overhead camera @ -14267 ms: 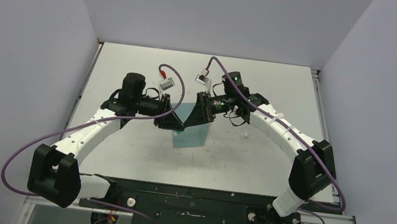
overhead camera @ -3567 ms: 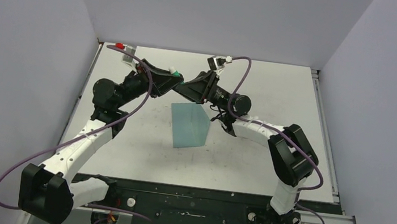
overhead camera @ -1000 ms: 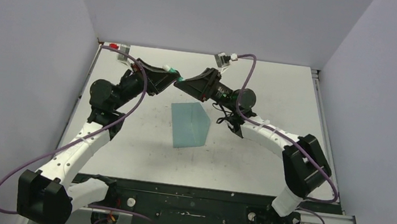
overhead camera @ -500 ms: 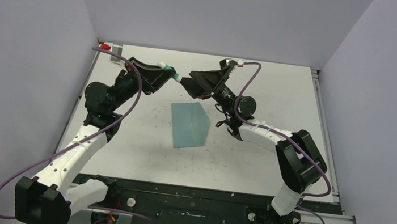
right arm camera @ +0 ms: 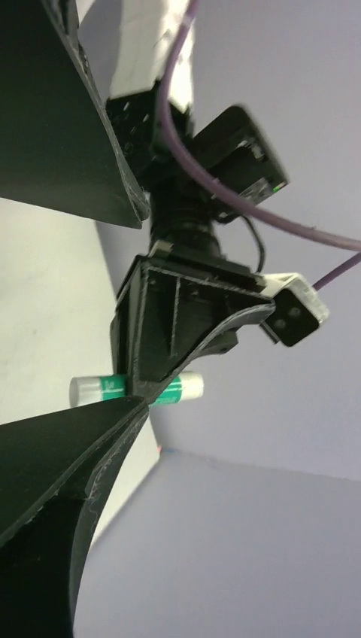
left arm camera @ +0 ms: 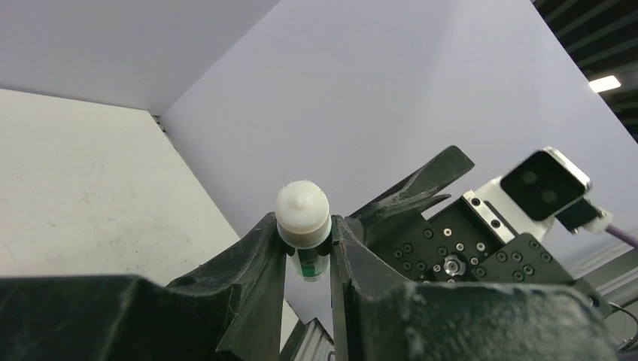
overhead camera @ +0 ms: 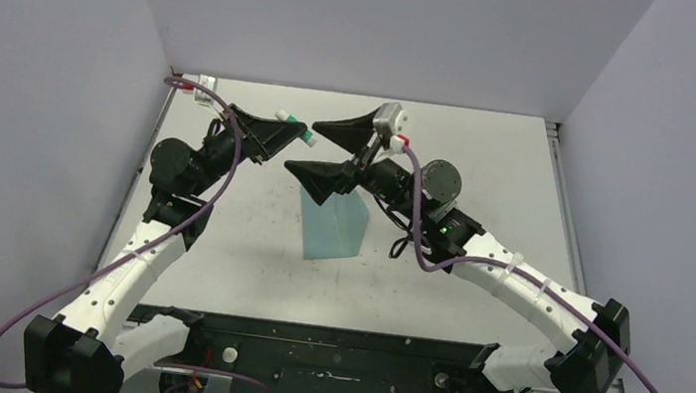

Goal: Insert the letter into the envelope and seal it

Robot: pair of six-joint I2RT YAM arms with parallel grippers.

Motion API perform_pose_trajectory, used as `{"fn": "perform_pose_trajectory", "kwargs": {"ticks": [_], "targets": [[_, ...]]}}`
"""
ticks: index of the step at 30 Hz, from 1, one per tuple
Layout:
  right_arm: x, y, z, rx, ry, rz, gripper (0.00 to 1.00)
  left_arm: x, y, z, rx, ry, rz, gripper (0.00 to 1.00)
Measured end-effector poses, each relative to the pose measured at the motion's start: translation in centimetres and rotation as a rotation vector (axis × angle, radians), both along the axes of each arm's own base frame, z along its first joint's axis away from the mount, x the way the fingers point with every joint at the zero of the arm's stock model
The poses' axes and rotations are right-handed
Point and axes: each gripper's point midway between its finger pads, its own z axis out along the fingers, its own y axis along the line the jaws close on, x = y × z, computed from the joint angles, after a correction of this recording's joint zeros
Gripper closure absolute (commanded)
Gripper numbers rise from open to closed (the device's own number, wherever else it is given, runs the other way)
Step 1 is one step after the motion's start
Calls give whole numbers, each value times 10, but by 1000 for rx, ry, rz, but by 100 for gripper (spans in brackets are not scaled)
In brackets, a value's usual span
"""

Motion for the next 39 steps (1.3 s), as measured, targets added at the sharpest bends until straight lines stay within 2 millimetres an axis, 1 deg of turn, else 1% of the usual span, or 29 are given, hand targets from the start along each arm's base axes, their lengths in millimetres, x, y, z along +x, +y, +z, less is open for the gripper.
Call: {"fn": "perform_pose_trajectory", "kwargs": {"ticks": [1,2,3,5,7,10,12,19,21,24,33,39], "targets": [[-2,1,-3,-41,-63,-30,23,0,0,0,-5,8,-2,100],[1,0,-7,-76,-103,-59,26,1,0,1,-9,16,-4,100],[7,-1,-14,-127,-149,-99,30,1,0,1,-14,21,-6,100],[14,-2,-25,-186,-180,-136,34,0,0,1,-20,28,-9,100],[21,-3,-35,-249,-210,-167,41,0,0,1,-24,34,-11,100],[25,-5,-46,-311,-245,-188,49,0,0,2,-30,40,-14,100],[27,-5,-49,-331,-259,-195,51,0,0,2,-33,42,-17,100],[30,-4,-52,-343,-261,-206,51,-2,0,5,-45,41,-22,100],[31,-3,-54,-346,-259,-206,54,-3,1,7,-49,39,-24,100],[32,-2,-54,-340,-253,-205,62,-5,1,9,-51,29,-27,100],[35,-1,-46,-279,-210,-205,59,-14,2,16,-42,-13,-28,100],[37,-2,-42,-254,-191,-205,52,-15,3,15,-29,-21,-22,100]]}}
